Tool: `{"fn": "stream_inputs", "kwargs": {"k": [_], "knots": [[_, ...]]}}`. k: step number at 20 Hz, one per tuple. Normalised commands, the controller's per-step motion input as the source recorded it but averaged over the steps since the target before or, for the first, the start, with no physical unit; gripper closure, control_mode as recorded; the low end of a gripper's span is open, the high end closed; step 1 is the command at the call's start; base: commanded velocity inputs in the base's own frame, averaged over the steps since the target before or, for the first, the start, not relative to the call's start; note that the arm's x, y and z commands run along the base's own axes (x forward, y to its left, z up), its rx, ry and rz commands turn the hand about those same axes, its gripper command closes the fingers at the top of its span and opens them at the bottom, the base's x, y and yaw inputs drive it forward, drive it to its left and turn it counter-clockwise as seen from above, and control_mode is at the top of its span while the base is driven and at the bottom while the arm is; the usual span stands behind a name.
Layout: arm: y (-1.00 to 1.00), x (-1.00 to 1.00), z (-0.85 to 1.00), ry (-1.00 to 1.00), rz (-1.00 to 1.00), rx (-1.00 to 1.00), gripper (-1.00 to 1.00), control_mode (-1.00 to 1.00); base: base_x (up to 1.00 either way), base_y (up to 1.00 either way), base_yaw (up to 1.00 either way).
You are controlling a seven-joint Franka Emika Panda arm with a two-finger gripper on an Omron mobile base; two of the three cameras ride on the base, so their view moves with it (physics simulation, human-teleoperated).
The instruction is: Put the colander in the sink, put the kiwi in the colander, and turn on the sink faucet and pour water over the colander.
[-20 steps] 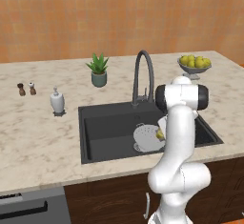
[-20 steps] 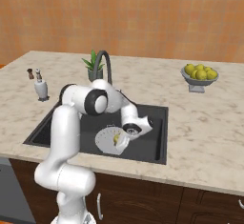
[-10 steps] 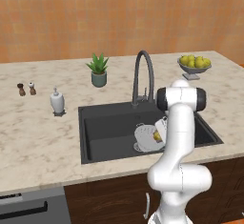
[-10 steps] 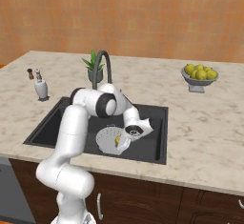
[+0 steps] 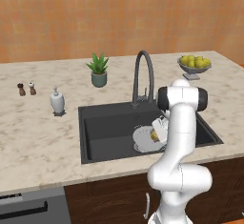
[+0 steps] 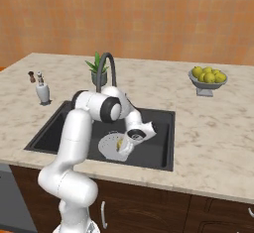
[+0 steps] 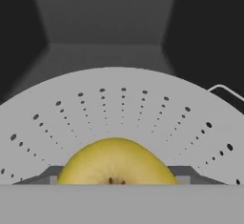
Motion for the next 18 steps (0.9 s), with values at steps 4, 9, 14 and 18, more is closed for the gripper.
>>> {"fn": "stream_inputs", "kwargs": {"k": [4,9,14,18], "knots": [[0.18,0.00,0.00,-0.03,0.00,0.00,-1.00,-1.00,0.00,0.00,0.00],[-0.01,-0.18,0.28,-0.09,0.00,0.02,-1.00,-1.00,0.00,0.00,0.00],[-0.19,-0.16,0.77,-0.11,-0.05,0.09,-1.00,-1.00,0.00,0.00,0.00],[-0.18,-0.04,0.82,-0.09,-0.13,0.10,-1.00,-1.00,0.00,0.00,0.00]]}}
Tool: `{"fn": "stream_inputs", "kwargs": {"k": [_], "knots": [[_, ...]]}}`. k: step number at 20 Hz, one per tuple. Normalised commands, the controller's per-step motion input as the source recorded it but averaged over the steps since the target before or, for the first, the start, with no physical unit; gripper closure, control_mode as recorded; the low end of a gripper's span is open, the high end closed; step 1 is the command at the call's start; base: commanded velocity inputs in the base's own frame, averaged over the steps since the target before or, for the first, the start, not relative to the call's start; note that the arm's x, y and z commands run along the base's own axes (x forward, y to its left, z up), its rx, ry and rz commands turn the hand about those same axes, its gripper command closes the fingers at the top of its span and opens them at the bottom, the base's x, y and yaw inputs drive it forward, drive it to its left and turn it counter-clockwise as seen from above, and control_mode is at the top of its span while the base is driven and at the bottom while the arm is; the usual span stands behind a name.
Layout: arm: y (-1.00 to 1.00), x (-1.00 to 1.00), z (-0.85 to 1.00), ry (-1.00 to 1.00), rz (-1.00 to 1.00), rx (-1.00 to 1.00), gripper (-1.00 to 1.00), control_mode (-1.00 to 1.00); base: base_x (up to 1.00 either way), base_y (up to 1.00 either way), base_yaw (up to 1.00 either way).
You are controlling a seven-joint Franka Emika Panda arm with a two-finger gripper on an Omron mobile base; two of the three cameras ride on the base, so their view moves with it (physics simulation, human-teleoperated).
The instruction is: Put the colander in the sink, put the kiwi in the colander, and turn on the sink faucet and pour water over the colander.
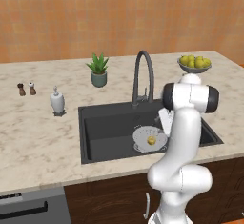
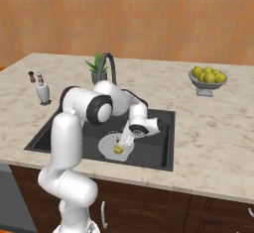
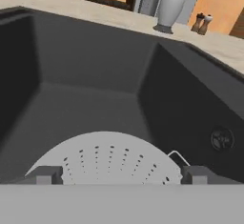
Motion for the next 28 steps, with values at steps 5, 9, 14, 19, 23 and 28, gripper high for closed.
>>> {"fn": "stream_inputs", "kwargs": {"k": [5,9,14,19,23,28], "knots": [[-0.18,-0.02,0.76,-0.08,-0.17,0.12,-1.00,-1.00,0.00,0.00,0.00],[-0.09,0.00,0.70,-0.03,-0.13,0.15,-1.00,-1.00,0.00,0.00,0.00],[-0.05,0.00,0.69,-0.06,-0.09,0.17,-1.00,-1.00,0.00,0.00,0.00],[0.00,0.08,0.47,-0.06,-0.02,0.14,-1.00,-1.00,0.00,0.00,0.00],[0.00,0.26,0.27,-0.06,0.00,0.11,-1.00,-1.00,0.00,0.00,0.00],[0.00,0.37,0.17,-0.05,0.00,0.10,-1.00,-1.00,0.00,0.00,0.00]]}}
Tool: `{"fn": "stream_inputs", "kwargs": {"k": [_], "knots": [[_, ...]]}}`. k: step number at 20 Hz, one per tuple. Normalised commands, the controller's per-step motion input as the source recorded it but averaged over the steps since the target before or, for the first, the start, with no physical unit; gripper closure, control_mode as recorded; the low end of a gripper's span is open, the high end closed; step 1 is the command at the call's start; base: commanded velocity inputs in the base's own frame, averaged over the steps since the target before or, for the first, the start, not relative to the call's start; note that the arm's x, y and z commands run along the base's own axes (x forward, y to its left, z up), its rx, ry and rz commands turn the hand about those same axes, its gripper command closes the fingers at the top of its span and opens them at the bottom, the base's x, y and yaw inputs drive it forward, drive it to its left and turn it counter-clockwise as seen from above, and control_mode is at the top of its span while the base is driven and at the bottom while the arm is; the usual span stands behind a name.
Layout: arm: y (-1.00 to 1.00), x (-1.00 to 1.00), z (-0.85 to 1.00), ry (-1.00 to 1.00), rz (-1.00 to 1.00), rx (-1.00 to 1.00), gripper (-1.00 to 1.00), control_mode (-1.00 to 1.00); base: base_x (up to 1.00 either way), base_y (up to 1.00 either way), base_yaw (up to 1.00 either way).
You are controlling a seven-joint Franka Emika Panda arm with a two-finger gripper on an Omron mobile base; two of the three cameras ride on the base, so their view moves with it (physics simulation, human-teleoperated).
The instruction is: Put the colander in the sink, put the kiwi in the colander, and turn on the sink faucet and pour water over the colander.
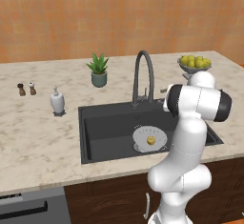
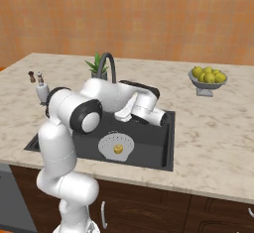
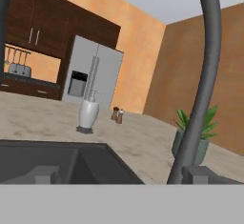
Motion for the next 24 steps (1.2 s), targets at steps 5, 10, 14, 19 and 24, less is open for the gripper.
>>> {"fn": "stream_inputs", "kwargs": {"k": [5,10,14,19,24], "knots": [[0.01,0.50,0.04,-0.02,0.00,0.08,-1.00,-1.00,0.00,0.00,0.00],[0.08,0.44,0.00,0.00,0.00,0.02,-1.00,-1.00,0.00,0.00,0.00],[0.16,0.37,-0.10,0.00,0.00,0.00,-1.00,-1.00,0.00,0.00,0.00],[0.23,0.35,-0.30,0.00,0.00,0.00,-1.00,-1.00,0.00,0.00,0.00],[0.04,0.29,-0.30,0.00,0.00,0.00,-1.00,-1.00,0.00,0.00,0.00]]}}
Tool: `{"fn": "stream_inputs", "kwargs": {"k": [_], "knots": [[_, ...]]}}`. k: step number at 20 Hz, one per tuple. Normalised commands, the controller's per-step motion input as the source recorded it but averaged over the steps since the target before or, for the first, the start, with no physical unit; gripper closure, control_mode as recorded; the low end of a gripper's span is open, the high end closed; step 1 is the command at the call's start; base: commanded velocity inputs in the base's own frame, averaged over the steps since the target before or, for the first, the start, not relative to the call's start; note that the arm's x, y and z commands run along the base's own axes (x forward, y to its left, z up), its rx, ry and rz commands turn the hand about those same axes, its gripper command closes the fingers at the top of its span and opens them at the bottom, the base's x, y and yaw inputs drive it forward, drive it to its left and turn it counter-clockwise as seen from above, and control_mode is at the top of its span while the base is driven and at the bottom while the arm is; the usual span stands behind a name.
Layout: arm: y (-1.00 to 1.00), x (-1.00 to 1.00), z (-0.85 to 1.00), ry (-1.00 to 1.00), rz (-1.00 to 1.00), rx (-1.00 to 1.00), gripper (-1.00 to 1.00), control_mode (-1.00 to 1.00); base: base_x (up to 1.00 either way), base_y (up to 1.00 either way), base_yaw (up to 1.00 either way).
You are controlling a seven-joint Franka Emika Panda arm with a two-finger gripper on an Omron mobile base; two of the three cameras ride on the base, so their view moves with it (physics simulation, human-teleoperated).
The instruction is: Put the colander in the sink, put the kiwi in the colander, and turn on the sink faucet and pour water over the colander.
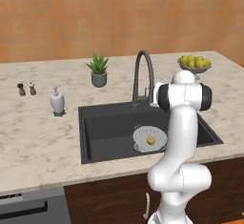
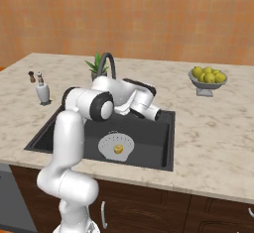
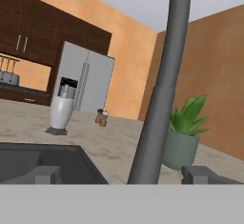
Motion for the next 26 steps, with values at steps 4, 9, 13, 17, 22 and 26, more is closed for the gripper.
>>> {"fn": "stream_inputs", "kwargs": {"k": [4,9,13,17,22,26], "knots": [[-0.13,0.13,-0.05,0.00,-0.01,0.04,-1.00,-1.00,0.00,0.00,0.00],[-0.06,0.24,-0.08,0.00,-0.03,0.03,-1.00,-1.00,0.00,0.00,0.00],[0.00,0.47,-0.18,0.01,-0.03,0.00,-1.00,-1.00,0.00,0.00,0.00],[0.00,0.41,-0.17,0.03,-0.03,0.01,-1.00,-1.00,0.00,0.00,0.00],[0.00,0.37,-0.24,0.04,-0.03,0.00,-1.00,-1.00,0.00,0.00,0.00],[0.00,0.35,-0.23,0.03,-0.02,0.00,-1.00,-1.00,0.00,0.00,0.00]]}}
